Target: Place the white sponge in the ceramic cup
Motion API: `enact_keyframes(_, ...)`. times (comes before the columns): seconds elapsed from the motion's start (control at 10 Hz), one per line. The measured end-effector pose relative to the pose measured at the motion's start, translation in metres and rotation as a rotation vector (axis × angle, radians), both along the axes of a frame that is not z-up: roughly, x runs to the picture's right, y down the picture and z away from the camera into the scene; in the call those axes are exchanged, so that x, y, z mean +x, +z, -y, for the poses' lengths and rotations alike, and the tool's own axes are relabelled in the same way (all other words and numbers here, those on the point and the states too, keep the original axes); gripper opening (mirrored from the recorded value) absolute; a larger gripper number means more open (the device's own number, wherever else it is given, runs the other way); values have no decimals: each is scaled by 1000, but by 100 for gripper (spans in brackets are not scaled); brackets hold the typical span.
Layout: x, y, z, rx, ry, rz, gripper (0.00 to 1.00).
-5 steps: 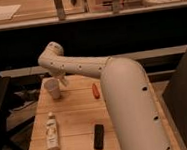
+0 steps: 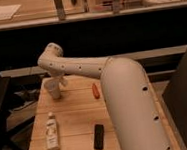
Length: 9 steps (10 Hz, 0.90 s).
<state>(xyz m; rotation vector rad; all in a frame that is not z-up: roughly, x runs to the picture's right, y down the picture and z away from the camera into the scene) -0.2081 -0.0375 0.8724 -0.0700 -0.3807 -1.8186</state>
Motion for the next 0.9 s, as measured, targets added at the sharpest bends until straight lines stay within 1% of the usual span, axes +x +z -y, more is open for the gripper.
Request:
enact_keyframes(0.1, -2, 0, 0, 2, -5, 4, 3)
enact_keyframes(0.2, -3, 0, -1, 4, -7, 8, 8)
enact_keyframes(0.5, -4, -1, -1, 10, -12, 16, 10)
enact_keyframes(0.6, -4, -1, -1, 11, -15, 18, 13)
enact_keyframes(0.7, -5, -1, -1, 13, -18, 23, 13)
enact_keyframes(0.8, -6, -1, -1, 15, -21, 26, 9)
enact_keyframes(0.9, -7, -1, -1, 16, -22, 29, 8)
